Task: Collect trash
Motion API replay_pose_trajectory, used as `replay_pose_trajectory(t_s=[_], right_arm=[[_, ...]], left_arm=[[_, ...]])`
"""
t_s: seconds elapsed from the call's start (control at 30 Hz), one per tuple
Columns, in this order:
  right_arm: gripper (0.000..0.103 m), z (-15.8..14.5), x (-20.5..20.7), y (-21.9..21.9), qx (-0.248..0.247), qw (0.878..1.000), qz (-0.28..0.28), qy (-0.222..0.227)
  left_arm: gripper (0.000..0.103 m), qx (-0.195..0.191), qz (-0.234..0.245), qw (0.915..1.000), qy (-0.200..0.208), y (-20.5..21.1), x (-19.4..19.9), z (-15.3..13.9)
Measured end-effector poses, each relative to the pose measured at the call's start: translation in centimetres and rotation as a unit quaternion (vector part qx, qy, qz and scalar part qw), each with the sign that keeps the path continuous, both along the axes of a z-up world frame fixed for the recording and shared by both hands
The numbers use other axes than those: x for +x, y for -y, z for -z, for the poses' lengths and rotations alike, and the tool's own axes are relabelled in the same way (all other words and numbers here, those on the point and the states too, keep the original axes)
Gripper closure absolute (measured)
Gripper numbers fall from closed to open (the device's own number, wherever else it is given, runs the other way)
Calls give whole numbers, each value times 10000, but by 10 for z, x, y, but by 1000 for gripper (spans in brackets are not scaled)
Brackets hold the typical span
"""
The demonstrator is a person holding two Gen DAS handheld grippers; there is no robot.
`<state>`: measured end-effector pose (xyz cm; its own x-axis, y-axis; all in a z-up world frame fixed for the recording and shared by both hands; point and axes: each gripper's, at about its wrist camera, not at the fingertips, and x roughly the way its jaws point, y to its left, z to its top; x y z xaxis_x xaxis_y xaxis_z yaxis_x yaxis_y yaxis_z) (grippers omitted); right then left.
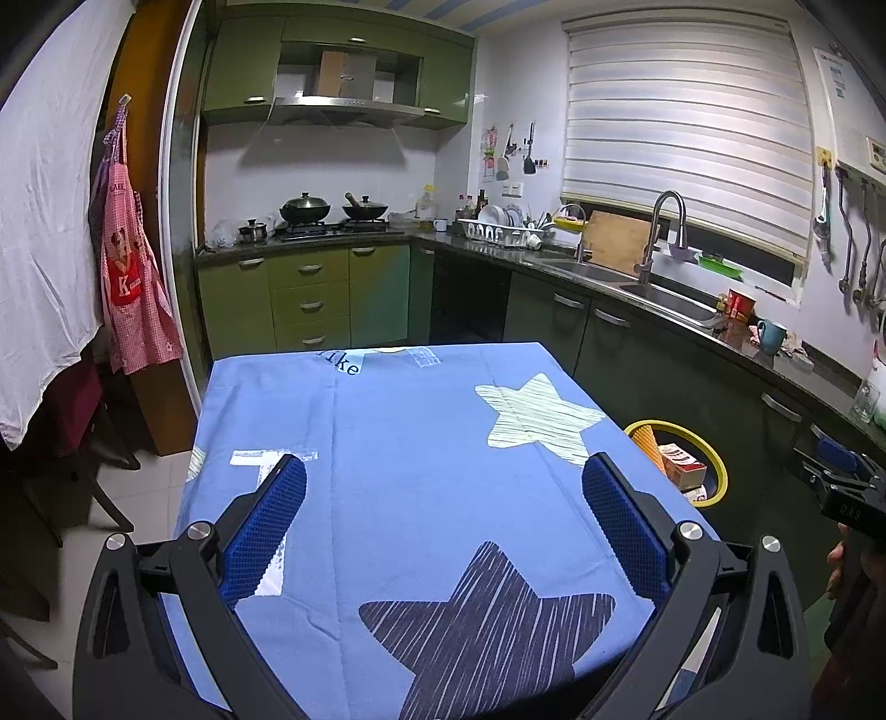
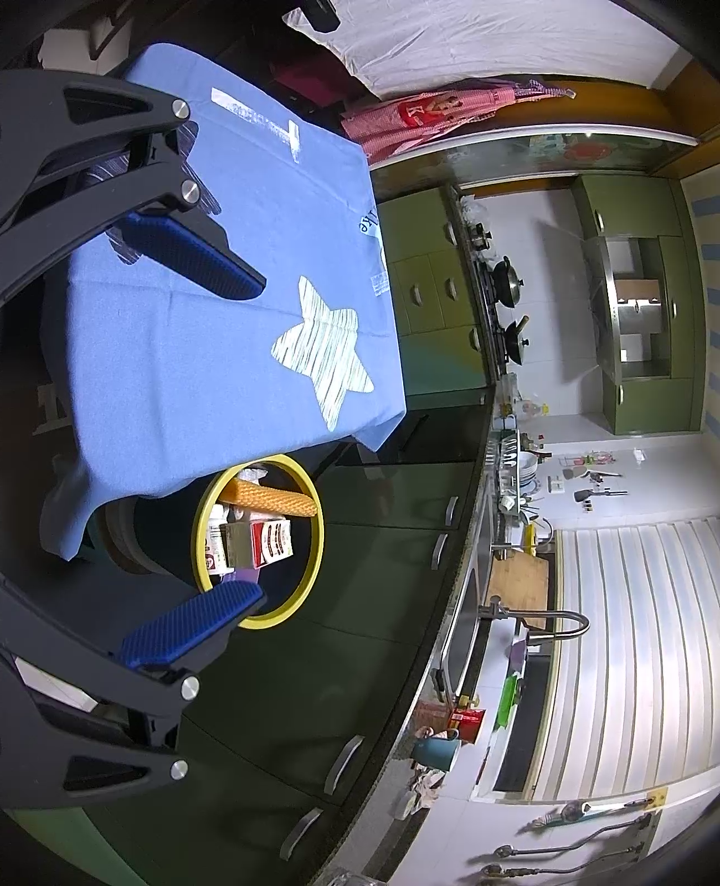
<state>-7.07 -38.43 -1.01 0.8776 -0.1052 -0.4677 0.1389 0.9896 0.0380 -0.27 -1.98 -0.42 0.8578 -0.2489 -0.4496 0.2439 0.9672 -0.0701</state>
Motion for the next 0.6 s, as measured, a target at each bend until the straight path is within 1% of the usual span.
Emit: replay_pose_trajectory(t_s=[0.6], right_arm=[[6,2,2,-2,7,10000,11,-21]], left_arm=[[5,94,84,9999,-24,6,3,2]])
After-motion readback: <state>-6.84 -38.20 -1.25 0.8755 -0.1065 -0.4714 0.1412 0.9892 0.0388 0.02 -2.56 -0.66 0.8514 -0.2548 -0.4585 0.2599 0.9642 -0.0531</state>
